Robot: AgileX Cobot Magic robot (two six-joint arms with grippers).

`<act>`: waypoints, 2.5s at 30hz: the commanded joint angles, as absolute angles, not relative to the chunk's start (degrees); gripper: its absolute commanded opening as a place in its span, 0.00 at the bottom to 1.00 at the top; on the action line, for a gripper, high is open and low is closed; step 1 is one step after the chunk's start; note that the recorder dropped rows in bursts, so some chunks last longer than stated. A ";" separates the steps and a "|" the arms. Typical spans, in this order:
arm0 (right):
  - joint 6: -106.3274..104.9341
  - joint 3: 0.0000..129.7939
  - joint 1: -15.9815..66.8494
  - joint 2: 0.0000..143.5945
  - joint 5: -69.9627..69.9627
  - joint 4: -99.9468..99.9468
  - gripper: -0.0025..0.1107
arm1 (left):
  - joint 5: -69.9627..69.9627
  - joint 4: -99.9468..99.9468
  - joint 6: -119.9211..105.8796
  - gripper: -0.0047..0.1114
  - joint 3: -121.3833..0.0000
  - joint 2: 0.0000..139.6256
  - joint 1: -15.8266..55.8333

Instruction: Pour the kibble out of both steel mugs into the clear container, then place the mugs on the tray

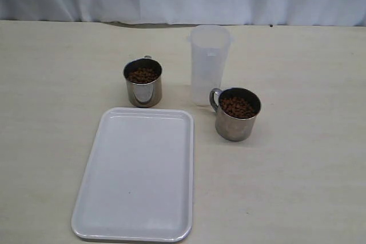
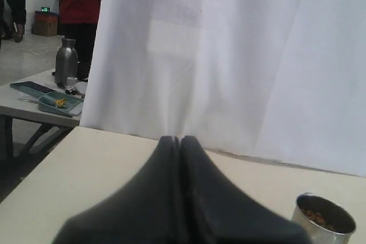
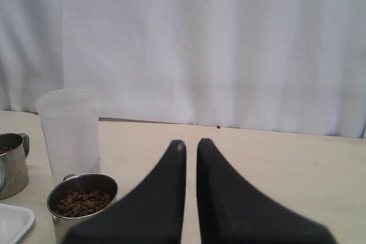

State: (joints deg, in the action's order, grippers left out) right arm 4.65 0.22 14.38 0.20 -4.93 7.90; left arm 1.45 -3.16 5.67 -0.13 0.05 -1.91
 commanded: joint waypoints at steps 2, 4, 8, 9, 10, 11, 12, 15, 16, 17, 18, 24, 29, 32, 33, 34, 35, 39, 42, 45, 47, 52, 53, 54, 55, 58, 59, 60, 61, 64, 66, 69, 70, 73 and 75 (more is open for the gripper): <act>5.02 0.00 14.16 0.00 -4.49 7.69 0.07 | -3.93 -3.77 14.39 0.04 0.00 0.00 -1.69; 5.02 0.00 14.16 0.00 -4.49 7.69 0.07 | -7.14 -3.65 15.23 0.04 0.00 0.00 -1.69; 5.02 0.00 14.16 0.00 -4.49 7.69 0.07 | -13.08 -2.06 15.23 0.04 0.00 7.27 -1.69; 5.02 0.00 14.16 0.00 -4.49 7.69 0.07 | -14.65 -2.06 15.23 0.04 0.00 9.14 -1.69; 5.02 0.00 14.16 0.00 -4.49 7.69 0.07 | -16.49 -1.96 15.10 0.04 0.00 11.64 -1.69; 5.02 0.00 14.16 0.00 -4.49 7.69 0.07 | -18.39 -1.02 15.10 0.04 0.00 14.21 -1.69; 5.02 0.00 14.16 0.00 -4.49 7.69 0.07 | -19.75 0.65 15.10 0.04 0.00 16.21 -1.69; 5.02 0.00 14.16 0.00 -4.49 7.69 0.07 | -22.97 6.28 15.10 0.04 0.00 22.01 -1.69; 5.02 0.00 14.16 0.00 -4.49 7.69 0.07 | -24.25 6.71 15.10 0.04 0.00 23.12 -1.69; 5.02 0.00 14.16 0.00 -4.49 7.69 0.07 | -26.17 6.60 15.60 0.04 0.00 23.92 -1.69; 5.02 0.00 14.16 0.00 -4.49 7.69 0.07 | -28.12 6.71 15.75 0.04 0.00 24.45 -1.69; 5.02 0.00 14.16 0.00 -4.49 7.69 0.07 | -35.28 9.26 15.55 0.04 -2.07 34.24 -1.69; 5.02 0.00 14.16 0.00 -4.49 7.69 0.07 | -35.51 11.24 12.96 0.04 -10.66 54.82 -1.69; 5.02 0.00 14.16 0.00 -4.49 7.69 0.07 | -35.51 11.61 10.17 0.04 -15.51 65.27 -1.69; 5.02 0.00 14.16 0.00 -4.49 7.69 0.07 | -35.51 11.61 10.17 0.04 -16.75 67.92 -1.69; 5.02 0.00 14.16 0.00 -4.49 7.69 0.07 | -35.51 11.61 10.17 0.04 -17.81 70.07 -1.69; 5.02 0.00 14.16 0.00 -4.49 7.69 0.07 | -35.51 11.61 10.73 0.04 -18.64 71.88 -1.69; 5.02 0.00 14.16 0.00 -4.49 7.69 0.07 | -40.39 11.50 10.27 0.04 -19.52 78.43 -1.69; 5.02 0.00 14.16 0.00 -4.49 7.69 0.07 | -39.22 13.64 9.79 0.04 -22.51 84.06 -3.36; 5.02 0.00 14.16 0.00 -4.49 7.69 0.07 | -38.69 27.19 15.46 0.04 -26.33 89.35 -6.71; 5.02 0.00 14.16 0.00 -4.49 7.69 0.07 | -43.88 38.92 21.96 0.04 -27.71 92.27 -10.46; 5.02 0.00 14.16 0.00 -4.49 7.69 0.07 | -60.57 51.40 24.50 0.04 -27.81 100.88 -18.82; 5.02 0.00 14.16 0.00 -4.49 7.69 0.07 | -64.06 53.65 23.12 0.04 -27.95 103.19 -19.83; 5.02 0.00 14.16 0.00 -4.49 7.69 0.07 | -67.46 56.75 21.86 0.04 -28.24 105.12 -20.46; 5.02 0.00 14.16 0.00 -4.49 7.69 0.07 | -69.96 59.78 20.41 0.04 -29.05 107.61 -20.69; 5.02 0.00 14.16 0.00 -4.49 7.69 0.07 | -69.96 66.92 20.17 0.04 -34.11 114.99 -20.56; 5.02 0.00 14.16 0.00 -4.49 7.69 0.07 | -69.96 69.50 21.14 0.04 -36.26 117.32 -20.56; 5.02 0.00 14.16 0.00 -4.49 7.69 0.07 | -69.96 71.92 21.71 0.04 -38.43 119.45 -20.56; 5.02 0.00 14.16 0.00 -4.49 7.69 0.07 | -69.96 73.59 22.07 0.04 -39.99 120.90 -20.56; 5.02 0.00 14.16 0.00 -4.49 7.69 0.07 | -69.96 74.52 22.51 0.04 -43.43 124.11 -20.56; 5.02 0.00 14.16 0.00 -4.49 7.69 0.07 | -69.96 74.27 30.81 0.04 -43.67 124.88 -20.69; 5.02 0.00 14.16 0.00 -4.49 7.69 0.07 | -69.96 73.37 26.33 0.04 -43.67 124.99 -20.57; 5.02 0.00 14.16 0.00 -4.49 7.69 0.07 | -69.96 73.37 23.35 0.04 -43.67 124.99 -20.57; 5.02 0.00 14.16 0.00 -4.49 7.69 0.07 | -69.96 72.41 15.91 0.07 -43.67 124.99 -19.68; 5.02 0.00 14.16 0.00 -4.49 7.69 0.07 | -69.96 70.93 13.56 0.16 -43.81 125.31 -18.18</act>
